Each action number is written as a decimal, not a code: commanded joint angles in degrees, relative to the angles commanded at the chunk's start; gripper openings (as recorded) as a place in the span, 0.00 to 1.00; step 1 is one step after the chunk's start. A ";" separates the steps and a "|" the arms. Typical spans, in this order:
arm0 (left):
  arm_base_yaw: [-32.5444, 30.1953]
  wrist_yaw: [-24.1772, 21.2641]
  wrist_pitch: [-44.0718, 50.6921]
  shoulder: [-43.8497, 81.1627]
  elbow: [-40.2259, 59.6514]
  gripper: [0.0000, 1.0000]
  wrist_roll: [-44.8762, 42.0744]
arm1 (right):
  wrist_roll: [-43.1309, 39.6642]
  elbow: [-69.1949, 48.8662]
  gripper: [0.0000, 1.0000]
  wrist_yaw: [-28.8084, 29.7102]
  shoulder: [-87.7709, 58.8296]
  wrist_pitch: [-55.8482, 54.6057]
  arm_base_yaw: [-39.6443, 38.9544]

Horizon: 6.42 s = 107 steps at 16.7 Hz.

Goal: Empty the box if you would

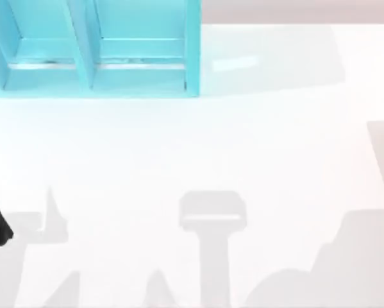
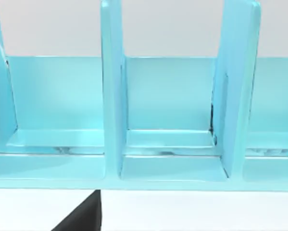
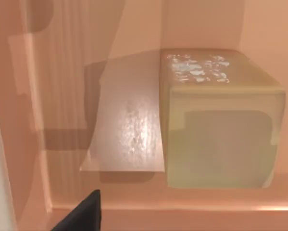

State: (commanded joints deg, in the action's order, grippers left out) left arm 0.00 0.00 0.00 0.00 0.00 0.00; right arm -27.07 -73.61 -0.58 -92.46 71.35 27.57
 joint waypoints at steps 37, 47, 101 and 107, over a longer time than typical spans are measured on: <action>0.00 0.00 0.00 0.00 0.00 1.00 0.00 | 0.53 16.83 0.00 0.01 -6.29 -23.12 -0.43; 0.00 0.00 0.00 0.00 0.00 1.00 0.00 | 0.36 10.96 0.00 0.16 -4.81 -16.71 -0.23; 0.00 0.00 0.00 0.00 0.00 1.00 0.00 | 74.12 18.61 0.15 0.70 -5.76 -24.61 -73.99; 0.00 0.00 0.00 0.00 0.00 1.00 0.00 | 74.12 18.61 0.60 0.70 -5.76 -24.61 -73.99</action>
State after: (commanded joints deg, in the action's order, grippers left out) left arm 0.00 0.00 0.00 0.00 0.00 0.00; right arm 47.06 -55.00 0.11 -98.21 46.75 -46.42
